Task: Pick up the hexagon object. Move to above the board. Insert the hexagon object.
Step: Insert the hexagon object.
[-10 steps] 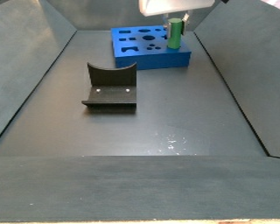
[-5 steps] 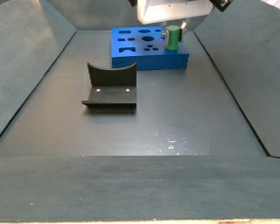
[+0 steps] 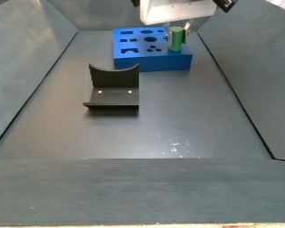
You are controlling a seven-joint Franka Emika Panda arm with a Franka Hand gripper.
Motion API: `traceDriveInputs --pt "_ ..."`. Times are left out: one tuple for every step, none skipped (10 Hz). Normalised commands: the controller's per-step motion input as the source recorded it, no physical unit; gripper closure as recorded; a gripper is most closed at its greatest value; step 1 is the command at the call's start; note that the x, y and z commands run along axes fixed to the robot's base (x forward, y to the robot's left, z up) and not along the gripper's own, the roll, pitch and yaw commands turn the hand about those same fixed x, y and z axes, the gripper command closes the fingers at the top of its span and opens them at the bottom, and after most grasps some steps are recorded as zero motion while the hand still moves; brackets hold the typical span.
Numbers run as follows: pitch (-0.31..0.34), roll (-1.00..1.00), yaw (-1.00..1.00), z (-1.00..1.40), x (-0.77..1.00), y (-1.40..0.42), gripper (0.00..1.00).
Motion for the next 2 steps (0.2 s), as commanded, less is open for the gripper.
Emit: traceDriveInputs --pt "0.000 0.03 0.00 0.00 0.00 0.00 1.00" --pt "0.000 0.00 0.00 0.00 0.00 0.00 1.00"
